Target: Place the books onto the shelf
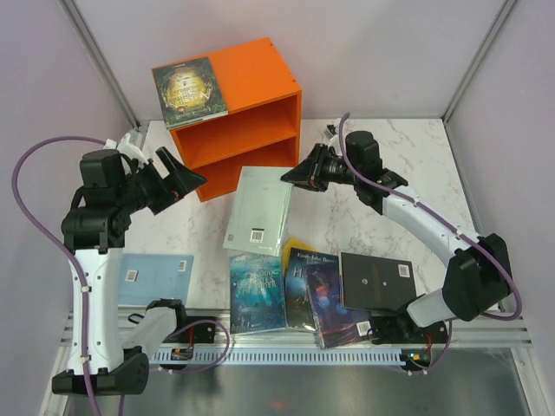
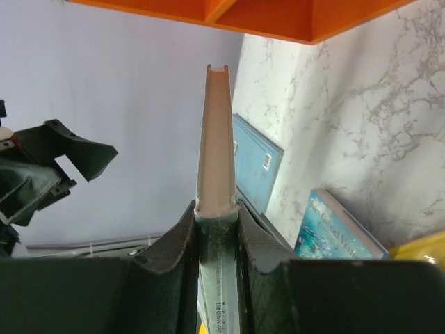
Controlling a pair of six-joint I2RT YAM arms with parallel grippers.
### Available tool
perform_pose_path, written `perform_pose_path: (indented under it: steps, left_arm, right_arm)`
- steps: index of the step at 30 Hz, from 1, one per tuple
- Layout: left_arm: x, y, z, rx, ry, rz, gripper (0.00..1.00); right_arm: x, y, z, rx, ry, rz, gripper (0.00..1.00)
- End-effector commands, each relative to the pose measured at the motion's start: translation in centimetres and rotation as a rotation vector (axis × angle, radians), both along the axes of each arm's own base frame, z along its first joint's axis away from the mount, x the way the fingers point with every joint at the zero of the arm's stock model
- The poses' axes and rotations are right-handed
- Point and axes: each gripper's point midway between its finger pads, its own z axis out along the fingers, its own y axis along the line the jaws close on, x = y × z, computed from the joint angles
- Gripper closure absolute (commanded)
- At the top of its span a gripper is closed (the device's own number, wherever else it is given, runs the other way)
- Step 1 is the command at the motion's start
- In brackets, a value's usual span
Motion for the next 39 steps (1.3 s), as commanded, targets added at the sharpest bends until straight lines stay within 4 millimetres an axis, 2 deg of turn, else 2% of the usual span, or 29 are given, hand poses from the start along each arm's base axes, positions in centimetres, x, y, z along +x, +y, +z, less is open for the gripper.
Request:
perform_pose_path:
  steps: [1, 3, 5, 9, 10, 13, 18, 21, 22, 24, 25, 26, 28, 29, 31, 34, 35, 36, 37, 39]
  left_arm:
    - [-1.0, -3.6, 4.4, -0.109, -0.17, -0.21, 0.06]
    - [-1.5, -4.4, 4.8, -0.142, -0.212, -0.26, 0.05]
    - [-2.2, -5.4, 4.9, -0.191, -0.253, -0.32, 0.04]
    - [-2.3, -5.8, 3.0, -0.191, -0.254, -0.338, 0.03]
    - [-2.0, -5.6, 1.9, -0.183, -0.236, -0.325, 0.03]
    - [-1.8, -5.9, 1.4, -0.215, -0.235, -0.336, 0.03]
    - [-1.9, -6.9, 3.7, -0.33, -0.325, -0.365, 0.03]
    - [-2.4, -7.6, 5.2, -0.39, -0.392, -0.426, 0.08]
    - [-3.1, -7.9, 5.7, -0.437, -0.381, -0.451, 0.1]
    - [-3.7, -8.3, 6.8, -0.492, -0.404, -0.486, 0.27]
    - [-4.0, -8.4, 7.4, -0.501, -0.429, -0.503, 0.27]
    - [-4.0, -8.4, 7.6, -0.512, -0.43, -0.503, 0.4]
    - [-4.2, -8.5, 8.2, -0.525, -0.424, -0.508, 0.6]
    - [-4.0, -8.5, 8.3, -0.528, -0.418, -0.509, 0.77]
    - [-4.2, -8.5, 8.8, -0.53, -0.418, -0.519, 0.98]
    - [-4.1, -8.5, 9.6, -0.522, -0.429, -0.521, 0.98]
    - [-3.6, -8.5, 9.1, -0.526, -0.384, -0.499, 0.98]
    - [-3.6, -8.4, 9.9, -0.49, -0.416, -0.5, 0.98]
    - [-2.9, -8.1, 9.9, -0.478, -0.403, -0.458, 0.98]
    - [-2.0, -7.7, 10.7, -0.448, -0.4, -0.417, 0.98]
  right_arm:
    - [-0.7, 0.5, 9.6, 0.182, -0.1, 0.036, 1.0]
    - [-0.5, 0.5, 10.8, 0.201, -0.109, 0.038, 1.0]
    - [-0.6, 0.6, 12.9, 0.236, -0.124, 0.049, 1.0]
    - [-1.2, 0.9, 16.0, 0.35, -0.097, 0.079, 1.0]
    - [-1.4, 0.9, 16.9, 0.396, -0.114, 0.092, 1.0]
    - [-1.9, 0.7, 18.8, 0.503, -0.094, 0.107, 1.0]
    - [-2.3, 0.5, 19.8, 0.585, -0.088, 0.133, 1.0]
    - [-2.1, 0.6, 19.1, 0.576, -0.082, 0.131, 1.0]
    - [-2.0, 0.6, 18.7, 0.575, -0.077, 0.125, 1.0]
    - [-1.8, 0.7, 18.4, 0.584, -0.07, 0.117, 1.0]
    - [-1.7, 0.7, 18.3, 0.587, -0.075, 0.115, 1.0]
    - [-1.5, 0.6, 18.2, 0.595, -0.064, 0.11, 1.0]
    - [-1.4, 0.6, 18.5, 0.608, -0.072, 0.111, 1.0]
    - [-1.2, 0.7, 18.4, 0.607, -0.069, 0.11, 1.0]
    - [-1.1, 0.8, 18.8, 0.61, -0.077, 0.114, 1.0]
    - [-0.8, 1.0, 19.2, 0.61, -0.079, 0.121, 1.0]
    - [-0.5, 1.2, 19.0, 0.607, -0.072, 0.12, 1.0]
    - [-0.6, 1.3, 19.4, 0.604, -0.073, 0.133, 1.0]
    - [-0.4, 1.4, 19.6, 0.605, -0.068, 0.134, 0.95]
    - [-0.1, 1.3, 20.0, 0.628, -0.061, 0.141, 0.72]
